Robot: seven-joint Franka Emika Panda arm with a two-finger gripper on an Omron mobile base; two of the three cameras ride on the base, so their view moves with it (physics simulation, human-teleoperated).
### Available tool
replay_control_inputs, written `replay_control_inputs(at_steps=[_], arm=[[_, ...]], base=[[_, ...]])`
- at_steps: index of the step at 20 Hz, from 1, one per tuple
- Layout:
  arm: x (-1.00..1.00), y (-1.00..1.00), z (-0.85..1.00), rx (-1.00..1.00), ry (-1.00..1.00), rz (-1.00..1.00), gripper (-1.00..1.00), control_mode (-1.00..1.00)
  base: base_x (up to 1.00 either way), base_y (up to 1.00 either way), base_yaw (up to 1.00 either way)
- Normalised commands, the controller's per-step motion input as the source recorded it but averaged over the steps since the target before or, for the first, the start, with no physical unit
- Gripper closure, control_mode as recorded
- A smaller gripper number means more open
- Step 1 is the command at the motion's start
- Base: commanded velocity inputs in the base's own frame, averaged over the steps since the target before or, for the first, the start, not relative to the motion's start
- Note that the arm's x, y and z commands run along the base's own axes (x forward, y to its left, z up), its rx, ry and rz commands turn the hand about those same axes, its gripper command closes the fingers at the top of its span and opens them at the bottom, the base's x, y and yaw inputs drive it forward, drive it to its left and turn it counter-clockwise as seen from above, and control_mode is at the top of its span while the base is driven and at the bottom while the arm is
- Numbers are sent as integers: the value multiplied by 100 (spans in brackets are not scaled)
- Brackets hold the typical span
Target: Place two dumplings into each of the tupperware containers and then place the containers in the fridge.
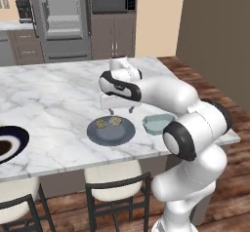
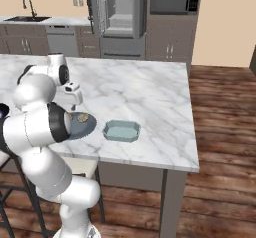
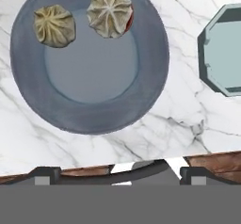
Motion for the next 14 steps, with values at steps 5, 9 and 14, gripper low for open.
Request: replay_control_inputs(at_steps=[5,9,14], arm=[[32,0,-42,0,0,0,-100,-100],[37,0,-42,0,0,0,-100,-100],[46,0,-30,0,0,0,-100,-100]], base=[[0,0,0],[0,0,0],[0,0,0]])
